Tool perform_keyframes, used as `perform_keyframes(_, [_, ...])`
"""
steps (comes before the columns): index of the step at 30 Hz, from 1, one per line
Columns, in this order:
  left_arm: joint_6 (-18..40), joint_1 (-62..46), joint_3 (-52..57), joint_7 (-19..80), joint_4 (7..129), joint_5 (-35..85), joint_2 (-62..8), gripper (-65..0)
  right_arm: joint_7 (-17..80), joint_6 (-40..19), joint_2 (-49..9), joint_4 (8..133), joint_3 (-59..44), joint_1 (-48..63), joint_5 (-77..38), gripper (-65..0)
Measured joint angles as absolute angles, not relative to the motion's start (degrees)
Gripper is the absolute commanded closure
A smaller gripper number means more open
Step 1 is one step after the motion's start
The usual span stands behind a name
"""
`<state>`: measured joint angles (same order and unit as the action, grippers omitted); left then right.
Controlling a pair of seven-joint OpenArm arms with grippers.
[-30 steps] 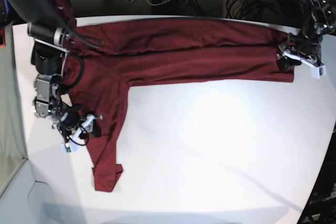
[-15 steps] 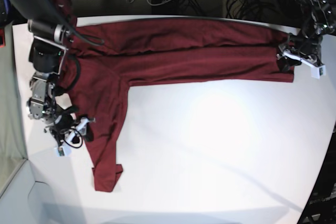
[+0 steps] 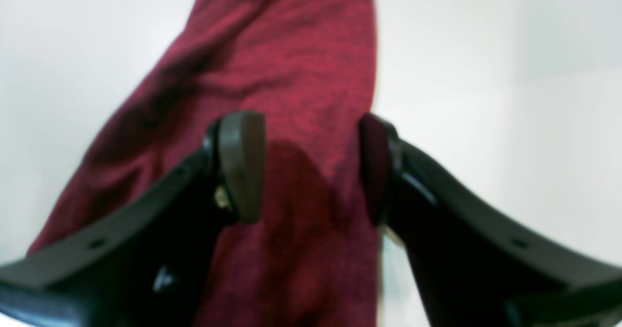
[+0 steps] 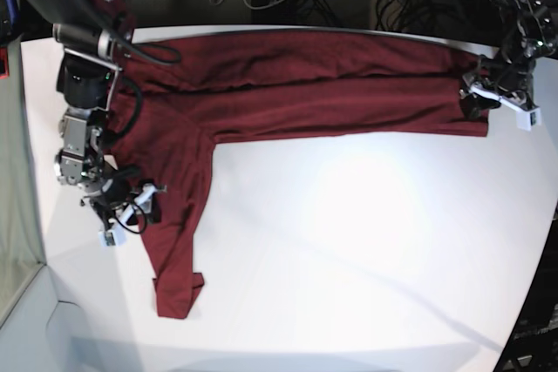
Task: Layout the t-shirt on the table in an organized manner, then fold the t-shirt properly
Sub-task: 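Release the hem and move the right gripper to the hanging sleeve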
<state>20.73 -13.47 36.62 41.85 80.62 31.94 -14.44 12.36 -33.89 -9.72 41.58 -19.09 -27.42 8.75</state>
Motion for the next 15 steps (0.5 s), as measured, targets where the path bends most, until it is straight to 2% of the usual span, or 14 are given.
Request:
perform_keyframes(2, [20.7,-13.5,36.6,41.8,80.6,32.0,-14.5,-33.1,10.5,-31.4,-9.8,40.6,-19.0,-27.4,8.7,-31.7])
perform_keyframes(7, [20.7,-13.5,36.6,41.8,80.6,31.9,-14.4,-33.1,5.0,-30.5,-11.1,36.1,-15.2,-27.9,7.7,-30.0])
perform_keyframes(10, [20.7,-13.5,36.6,41.8,80.6,32.0,-14.4,-33.1,2.8,-30.1,-11.1,34.5,-13.7,-28.2,7.5,-19.9])
perform_keyframes(13, [20.7,-13.6,36.6,41.8,80.6,32.0,-14.5,-33.1,2.4,-28.5,-11.0,34.4,-13.3,-27.7,7.0,-3.0])
perform_keyframes(14, [20.8,-13.6,36.6,41.7,80.6,32.0,-14.5,-33.1,2.1,-27.5,-11.0,34.4,-12.9,-27.6,6.7,0.0])
perform_keyframes(15, [20.7,-13.6,36.6,41.7,80.6,32.0,-14.4,-33.1,2.0,-26.9,-11.0,34.5,-12.2,-27.6,6.6,0.0])
